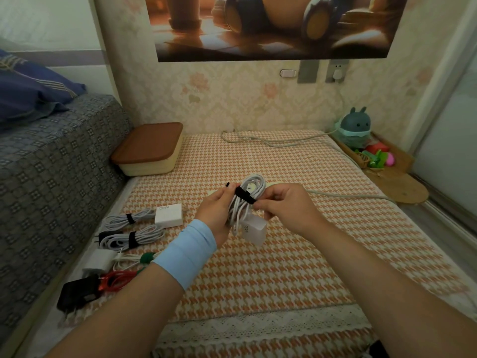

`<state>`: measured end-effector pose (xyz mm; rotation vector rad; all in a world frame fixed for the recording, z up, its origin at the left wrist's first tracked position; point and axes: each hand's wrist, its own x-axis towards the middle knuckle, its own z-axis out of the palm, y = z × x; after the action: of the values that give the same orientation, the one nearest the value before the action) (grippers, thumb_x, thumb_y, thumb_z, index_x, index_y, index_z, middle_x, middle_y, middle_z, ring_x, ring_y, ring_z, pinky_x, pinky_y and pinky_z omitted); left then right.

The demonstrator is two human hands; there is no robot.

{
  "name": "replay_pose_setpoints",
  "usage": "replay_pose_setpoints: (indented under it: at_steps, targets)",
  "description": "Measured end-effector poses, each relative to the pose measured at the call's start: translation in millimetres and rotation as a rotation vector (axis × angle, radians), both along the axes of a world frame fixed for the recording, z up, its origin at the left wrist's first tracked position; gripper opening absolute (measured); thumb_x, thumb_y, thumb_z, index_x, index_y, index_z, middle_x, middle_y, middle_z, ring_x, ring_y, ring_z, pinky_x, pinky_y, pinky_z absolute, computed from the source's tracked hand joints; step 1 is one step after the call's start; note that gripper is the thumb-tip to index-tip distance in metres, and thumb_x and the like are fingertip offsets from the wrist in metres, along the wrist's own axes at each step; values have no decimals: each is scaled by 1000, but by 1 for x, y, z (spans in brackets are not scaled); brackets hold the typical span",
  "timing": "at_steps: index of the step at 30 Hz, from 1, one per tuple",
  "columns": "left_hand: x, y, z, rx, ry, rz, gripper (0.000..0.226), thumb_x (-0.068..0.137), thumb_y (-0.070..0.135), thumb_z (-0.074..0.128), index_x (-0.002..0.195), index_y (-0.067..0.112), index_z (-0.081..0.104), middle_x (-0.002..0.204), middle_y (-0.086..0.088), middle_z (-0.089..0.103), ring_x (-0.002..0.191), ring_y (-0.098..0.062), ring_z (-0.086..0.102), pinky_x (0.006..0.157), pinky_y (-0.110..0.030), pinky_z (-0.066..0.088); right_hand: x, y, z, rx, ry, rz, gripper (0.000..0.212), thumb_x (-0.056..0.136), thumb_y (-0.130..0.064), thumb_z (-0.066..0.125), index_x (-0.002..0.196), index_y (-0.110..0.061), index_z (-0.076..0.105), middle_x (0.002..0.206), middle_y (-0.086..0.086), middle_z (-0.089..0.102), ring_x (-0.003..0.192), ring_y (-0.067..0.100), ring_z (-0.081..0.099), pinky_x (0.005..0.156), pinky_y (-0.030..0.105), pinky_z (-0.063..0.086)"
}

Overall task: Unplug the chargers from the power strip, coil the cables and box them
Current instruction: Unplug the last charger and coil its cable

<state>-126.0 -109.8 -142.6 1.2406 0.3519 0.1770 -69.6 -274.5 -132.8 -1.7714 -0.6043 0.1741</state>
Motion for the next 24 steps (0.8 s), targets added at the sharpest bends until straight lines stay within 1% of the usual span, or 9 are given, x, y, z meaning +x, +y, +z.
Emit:
replay_pose_setpoints:
  at_steps: [4,7,11,14,16,18,20,22,24]
  targets:
    - [-1,8,5,10,9,-61,34,99,34,50,117,11,67,106,-11,73,95,-25,70,81,-37,55,-3,4,-5,-9,-107,-56,6,79,-13,85,79,-13,79,74,4,76,66,21,69,68,40,60]
    - [-4,12,9,72,29,-96,34,99,34,51,116,9,68,111,-16,71,104,-31,66,92,-46,54,-5,3,-6,-127,-282,-163,24,68,-43,89,77,-25,76,71,-11,71,63,13,65,62,37,56]
    - [-7,8,12,136,4,-69,27,98,32,55,105,13,73,99,-11,75,88,-25,70,70,-33,57,-3,-2,-4,-277,-576,-266,41,67,-63,82,84,-28,72,71,-21,65,60,1,57,53,20,43]
    - [-7,7,13,347,-89,68,19,94,28,62,86,20,77,84,-5,76,76,-15,69,67,-29,57,0,0,-2,-352,-746,-263,45,76,-68,72,93,-26,75,71,-17,66,53,2,53,49,23,41]
    - [-7,5,13,545,-183,158,20,92,23,64,78,19,77,72,-2,72,64,-6,61,62,-21,53,-2,4,-1,-381,-605,-216,37,81,-60,73,90,-24,77,70,-9,70,57,9,60,52,33,49]
    - [-7,2,10,703,-251,216,23,92,21,64,73,11,74,62,-1,63,54,-1,49,53,-15,43,-3,8,4,-305,-241,-74,13,87,-30,77,96,-21,77,78,-3,75,66,18,69,61,44,58]
    - [-6,0,7,850,-287,241,26,92,23,64,70,10,69,61,3,58,54,-2,45,53,-12,37,-4,8,9,-192,108,94,27,91,-2,62,111,-16,74,96,4,76,77,23,72,64,44,61]
    - [-4,0,4,900,-315,230,20,92,23,65,74,15,70,65,7,58,60,-1,49,58,-9,37,-2,1,14,-64,359,218,35,93,4,52,119,-10,70,112,13,73,85,27,69,69,42,59]
    - [-3,2,2,942,-369,165,16,91,22,66,80,14,75,72,4,63,68,-6,56,64,-14,43,1,-8,16,-1,468,275,25,99,-8,57,121,-6,69,117,16,70,89,27,66,74,43,58]
